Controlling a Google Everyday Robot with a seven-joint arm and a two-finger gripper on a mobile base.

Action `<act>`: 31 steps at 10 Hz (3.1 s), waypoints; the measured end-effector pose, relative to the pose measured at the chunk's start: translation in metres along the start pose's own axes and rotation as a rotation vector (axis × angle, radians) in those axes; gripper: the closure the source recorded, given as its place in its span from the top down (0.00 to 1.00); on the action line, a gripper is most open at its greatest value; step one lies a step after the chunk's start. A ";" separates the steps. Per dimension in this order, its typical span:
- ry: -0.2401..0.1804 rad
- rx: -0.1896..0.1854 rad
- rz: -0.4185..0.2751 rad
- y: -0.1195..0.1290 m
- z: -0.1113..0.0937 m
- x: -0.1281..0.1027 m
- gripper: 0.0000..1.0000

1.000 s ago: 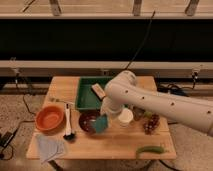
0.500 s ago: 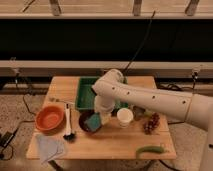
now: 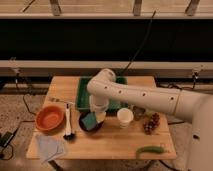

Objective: Wipe purple bowl with sponge

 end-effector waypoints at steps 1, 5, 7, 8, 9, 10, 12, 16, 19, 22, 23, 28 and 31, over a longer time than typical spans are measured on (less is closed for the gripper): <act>0.000 0.004 -0.002 -0.003 0.001 -0.002 0.00; -0.022 0.015 -0.061 -0.012 0.004 -0.036 0.00; -0.038 0.013 -0.093 -0.006 0.004 -0.050 0.00; -0.046 0.011 -0.104 -0.003 0.005 -0.054 0.00; -0.051 0.010 -0.104 -0.001 0.006 -0.052 0.00; -0.055 0.006 -0.095 0.005 0.007 -0.042 0.00; -0.051 0.001 -0.070 0.010 0.008 -0.021 0.00; -0.019 0.005 -0.002 0.001 0.004 0.027 0.00; 0.005 0.016 0.019 -0.017 0.000 0.033 0.00; 0.032 0.020 0.002 -0.037 0.003 0.014 0.00; 0.039 0.021 -0.007 -0.043 0.005 0.005 0.00; 0.021 0.032 -0.072 -0.044 0.004 -0.030 0.00; -0.010 0.018 -0.083 -0.014 0.009 -0.018 0.00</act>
